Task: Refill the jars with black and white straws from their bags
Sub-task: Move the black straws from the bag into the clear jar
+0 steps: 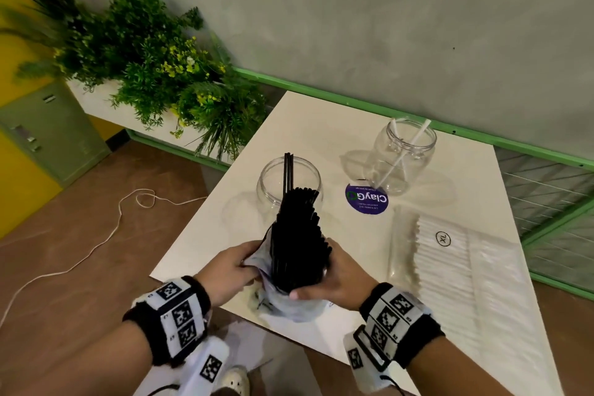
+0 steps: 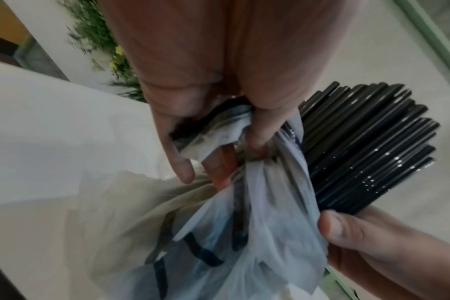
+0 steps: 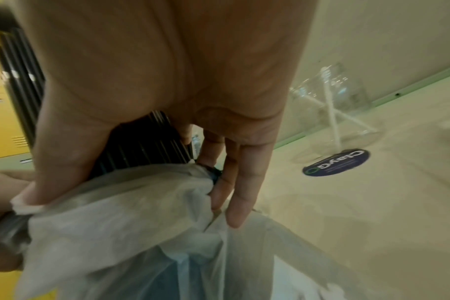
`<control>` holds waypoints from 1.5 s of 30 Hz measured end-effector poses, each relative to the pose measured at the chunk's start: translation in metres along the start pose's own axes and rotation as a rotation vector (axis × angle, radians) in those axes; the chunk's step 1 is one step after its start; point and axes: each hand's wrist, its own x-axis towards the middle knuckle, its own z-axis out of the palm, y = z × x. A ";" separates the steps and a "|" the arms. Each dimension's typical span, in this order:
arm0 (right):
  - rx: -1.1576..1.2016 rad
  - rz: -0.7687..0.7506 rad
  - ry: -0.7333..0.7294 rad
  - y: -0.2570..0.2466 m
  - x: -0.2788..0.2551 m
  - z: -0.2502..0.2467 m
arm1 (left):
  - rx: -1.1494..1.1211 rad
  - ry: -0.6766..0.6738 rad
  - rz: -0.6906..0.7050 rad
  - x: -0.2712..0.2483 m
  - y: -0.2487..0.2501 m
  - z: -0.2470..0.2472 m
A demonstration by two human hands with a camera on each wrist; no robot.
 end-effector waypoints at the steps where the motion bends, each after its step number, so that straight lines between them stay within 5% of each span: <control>1: 0.005 -0.015 -0.013 -0.009 0.007 0.008 | -0.017 -0.005 0.003 -0.003 -0.001 -0.012; 8: -0.009 -0.138 -0.026 -0.063 0.054 0.053 | -0.026 -0.239 -0.020 -0.016 -0.012 -0.090; 18: -0.010 -0.144 0.153 -0.117 0.082 0.069 | 0.079 0.108 0.076 0.016 -0.047 -0.137; 25: -0.177 -0.134 0.251 -0.119 0.078 0.073 | 0.107 0.121 0.066 0.034 -0.053 -0.128; 31: -0.472 -0.049 0.167 -0.120 0.077 0.063 | 0.193 0.104 0.053 0.041 -0.052 -0.127; 38: -0.805 -0.189 0.387 -0.123 0.069 0.071 | 0.194 -0.009 0.036 0.035 -0.050 -0.133; 45: -0.427 -0.131 0.329 -0.119 0.073 0.075 | 0.285 0.053 0.033 0.032 -0.049 -0.136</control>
